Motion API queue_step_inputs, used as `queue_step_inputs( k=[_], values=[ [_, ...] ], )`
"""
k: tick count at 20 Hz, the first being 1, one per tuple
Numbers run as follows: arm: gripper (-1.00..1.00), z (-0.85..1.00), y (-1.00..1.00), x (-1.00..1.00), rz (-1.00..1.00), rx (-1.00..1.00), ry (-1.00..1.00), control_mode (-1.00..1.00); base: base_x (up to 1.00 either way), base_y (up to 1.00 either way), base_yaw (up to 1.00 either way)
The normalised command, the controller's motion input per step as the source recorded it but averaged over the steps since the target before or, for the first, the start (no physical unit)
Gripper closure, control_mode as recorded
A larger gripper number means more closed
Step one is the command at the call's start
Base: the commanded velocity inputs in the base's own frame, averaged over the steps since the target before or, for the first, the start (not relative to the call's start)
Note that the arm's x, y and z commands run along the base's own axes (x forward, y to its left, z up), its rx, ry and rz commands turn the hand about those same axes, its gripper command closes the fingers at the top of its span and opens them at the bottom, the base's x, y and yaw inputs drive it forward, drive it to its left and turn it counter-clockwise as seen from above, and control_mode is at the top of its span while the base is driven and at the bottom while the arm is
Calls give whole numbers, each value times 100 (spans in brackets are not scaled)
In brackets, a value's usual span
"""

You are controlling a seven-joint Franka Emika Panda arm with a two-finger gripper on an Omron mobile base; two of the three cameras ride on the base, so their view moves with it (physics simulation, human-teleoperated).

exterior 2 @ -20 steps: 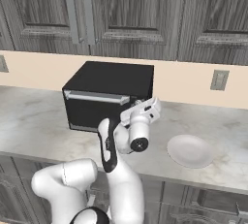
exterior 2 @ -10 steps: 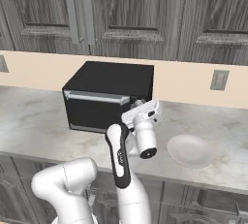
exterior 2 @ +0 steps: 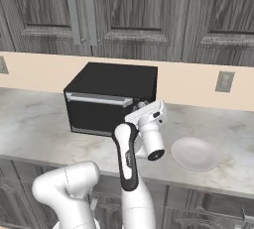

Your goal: Pull the toaster oven rack outwards. Pick up the baguette from the plate and place it on the toaster oven rack. Close the toaster oven door fully and set the temperature to the lowest setting.

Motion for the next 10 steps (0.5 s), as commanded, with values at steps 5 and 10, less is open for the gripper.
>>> queue_step_inputs(
  k=[5, 10],
  values=[
    [100, 16, -57, 1, 63, -12, 0, -100, 0, 0, 0],
    [100, 1, -51, 8, 64, -21, 1, -100, 0, 0, 0]
  ],
)
